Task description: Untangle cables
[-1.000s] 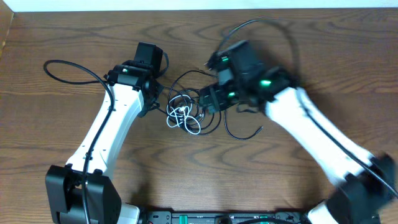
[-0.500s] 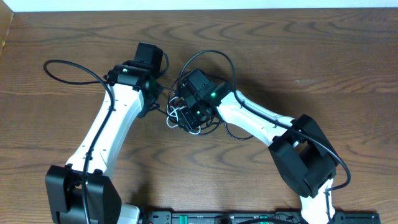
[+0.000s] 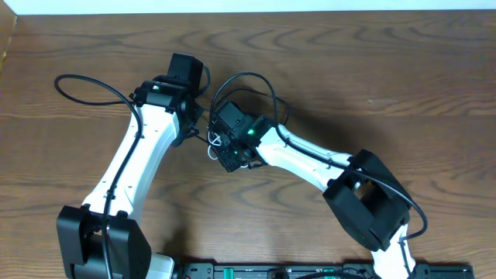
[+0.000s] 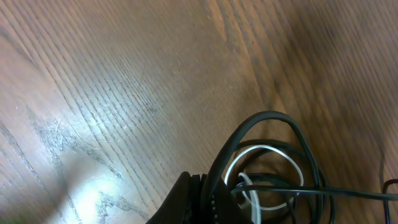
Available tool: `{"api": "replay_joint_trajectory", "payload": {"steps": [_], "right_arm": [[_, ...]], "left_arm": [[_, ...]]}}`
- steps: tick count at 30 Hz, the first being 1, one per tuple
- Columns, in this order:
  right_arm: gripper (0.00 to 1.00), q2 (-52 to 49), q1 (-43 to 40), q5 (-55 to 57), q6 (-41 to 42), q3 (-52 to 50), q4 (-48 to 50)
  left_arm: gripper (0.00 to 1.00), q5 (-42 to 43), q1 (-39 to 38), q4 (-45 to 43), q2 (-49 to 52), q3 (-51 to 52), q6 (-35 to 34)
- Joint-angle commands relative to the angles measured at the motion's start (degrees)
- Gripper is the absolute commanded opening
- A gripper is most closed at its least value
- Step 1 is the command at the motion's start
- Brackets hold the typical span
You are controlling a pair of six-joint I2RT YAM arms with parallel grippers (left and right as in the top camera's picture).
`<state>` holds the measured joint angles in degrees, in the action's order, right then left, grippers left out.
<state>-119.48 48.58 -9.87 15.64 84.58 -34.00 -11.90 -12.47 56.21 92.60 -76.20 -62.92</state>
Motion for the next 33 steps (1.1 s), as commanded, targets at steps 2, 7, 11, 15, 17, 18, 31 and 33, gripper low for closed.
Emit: {"api": "replay_joint_trajectory", "payload": {"steps": [2,7,11,15,17,18,31,33], "right_arm": [[0.01,-2.0,-0.2,2.8,1.3,0.0,-0.3],[0.01,0.7,-0.3,2.7,1.3,0.2,-1.7],[0.01,6.6,-1.2,2.8,1.3,0.2,-3.6],[0.01,15.5,-2.6,2.9,0.9,0.2,-4.4],[0.01,22.1,-3.6,4.7,-1.0,0.2,-4.6],[0.01,24.2,-3.8,6.4,-1.1,0.2,-4.8],[0.02,37.4,-5.1,11.2,-1.2,0.1,-5.7],[0.15,36.5,-5.1,10.6,-1.1,0.0,-6.7]], "left_arm": [[0.08,-0.1,0.2,0.3,0.3,0.2,0.8],[0.08,-0.1,0.2,0.3,0.3,0.2,0.8],[0.08,-0.1,0.2,0.3,0.3,0.2,0.8],[0.08,-0.1,0.2,0.3,0.3,0.2,0.8],[0.08,-0.1,0.2,0.3,0.3,0.2,0.8],[0.08,-0.1,0.2,0.3,0.3,0.2,0.8],[0.08,0.3,0.2,0.3,0.3,0.2,0.8],[0.08,1.4,0.2,0.3,0.3,0.2,0.8]]}}
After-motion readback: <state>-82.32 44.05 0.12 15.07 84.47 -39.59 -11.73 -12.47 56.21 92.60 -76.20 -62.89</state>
